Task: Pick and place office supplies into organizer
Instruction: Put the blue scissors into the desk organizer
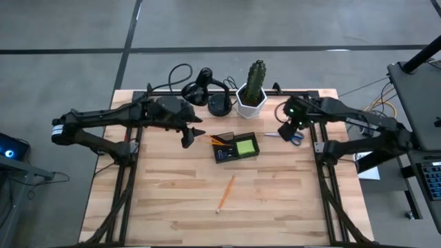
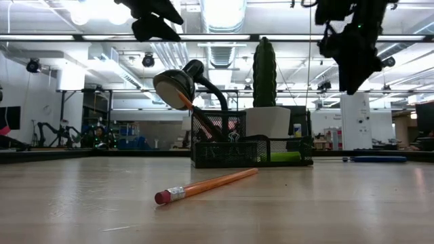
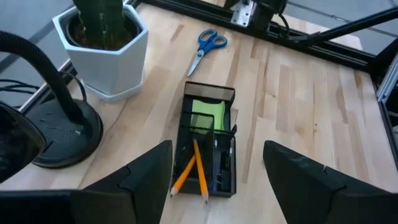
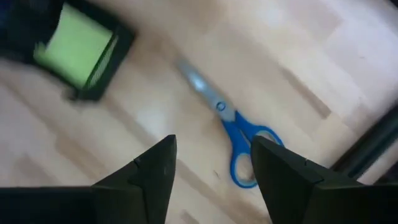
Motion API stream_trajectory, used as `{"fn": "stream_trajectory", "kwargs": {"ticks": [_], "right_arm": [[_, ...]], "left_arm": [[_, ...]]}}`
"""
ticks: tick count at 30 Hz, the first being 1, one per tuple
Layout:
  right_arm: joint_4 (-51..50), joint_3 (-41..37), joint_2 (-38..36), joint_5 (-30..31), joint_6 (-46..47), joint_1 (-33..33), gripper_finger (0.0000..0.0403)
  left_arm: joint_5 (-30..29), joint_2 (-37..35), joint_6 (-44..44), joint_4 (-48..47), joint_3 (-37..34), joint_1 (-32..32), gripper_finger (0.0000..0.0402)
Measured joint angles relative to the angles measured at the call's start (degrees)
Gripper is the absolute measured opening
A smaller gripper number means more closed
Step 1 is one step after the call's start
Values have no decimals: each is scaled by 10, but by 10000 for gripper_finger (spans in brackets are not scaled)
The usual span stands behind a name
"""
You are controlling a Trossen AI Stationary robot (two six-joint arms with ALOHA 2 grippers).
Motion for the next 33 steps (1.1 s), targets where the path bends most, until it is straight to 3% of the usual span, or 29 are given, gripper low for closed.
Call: {"fn": "stream_trajectory", "kwargs": {"ticks": [6, 11, 18, 24, 33], "right_arm": [[-58, 25, 74, -68, -182, -28, 183], [-112, 14, 124, -71, -268, -51, 169], [-110, -16, 189, -66, -317, -89, 163], [-102, -25, 238, -25, -340, -106, 186], [-32, -57, 258, -24, -354, -109, 200]], "left_arm": [[0, -3, 0, -1, 0, 0, 234], [0, -3, 0, -1, 0, 0, 234], [2, -3, 0, -3, 0, 0, 234], [2, -4, 0, -4, 0, 0, 234], [1, -4, 0, -4, 0, 0, 235]]}}
